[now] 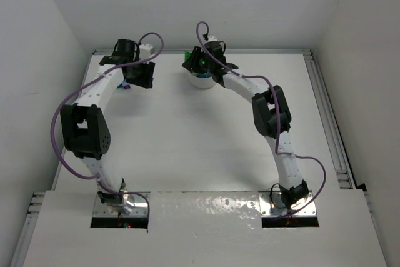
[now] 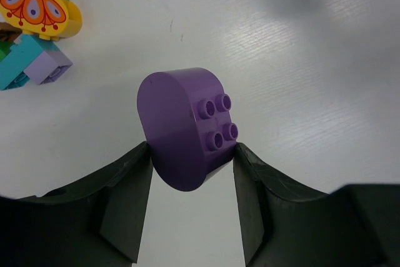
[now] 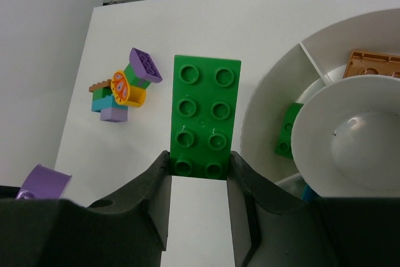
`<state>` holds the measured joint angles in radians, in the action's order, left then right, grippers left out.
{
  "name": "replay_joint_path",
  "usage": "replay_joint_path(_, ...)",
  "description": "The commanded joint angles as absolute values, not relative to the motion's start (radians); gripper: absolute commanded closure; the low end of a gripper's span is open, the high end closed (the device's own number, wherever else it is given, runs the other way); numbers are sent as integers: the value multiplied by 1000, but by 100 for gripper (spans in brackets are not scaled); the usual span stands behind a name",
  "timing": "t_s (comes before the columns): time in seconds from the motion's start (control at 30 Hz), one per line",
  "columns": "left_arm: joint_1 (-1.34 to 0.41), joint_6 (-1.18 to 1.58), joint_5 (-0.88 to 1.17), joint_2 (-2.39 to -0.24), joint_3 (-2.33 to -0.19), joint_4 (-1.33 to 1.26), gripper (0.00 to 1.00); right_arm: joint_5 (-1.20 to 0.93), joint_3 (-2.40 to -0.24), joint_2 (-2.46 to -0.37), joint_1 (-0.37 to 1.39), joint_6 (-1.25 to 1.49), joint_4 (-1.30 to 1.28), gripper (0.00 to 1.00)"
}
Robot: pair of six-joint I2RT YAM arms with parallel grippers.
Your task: Sort the legos into containers by color
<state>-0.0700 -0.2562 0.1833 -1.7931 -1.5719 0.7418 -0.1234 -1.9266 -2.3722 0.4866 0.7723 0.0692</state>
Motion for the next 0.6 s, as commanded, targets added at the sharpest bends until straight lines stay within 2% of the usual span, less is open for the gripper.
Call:
replay_joint_path(0.0, -54, -253, 179, -1735, -1565, 703, 100, -106, -1965, -2361, 489, 784, 92, 100)
replay_joint_path(0.57, -52, -252, 187, -1752, -1598, 709, 100, -120, -1878, -2296, 489, 779, 133, 100)
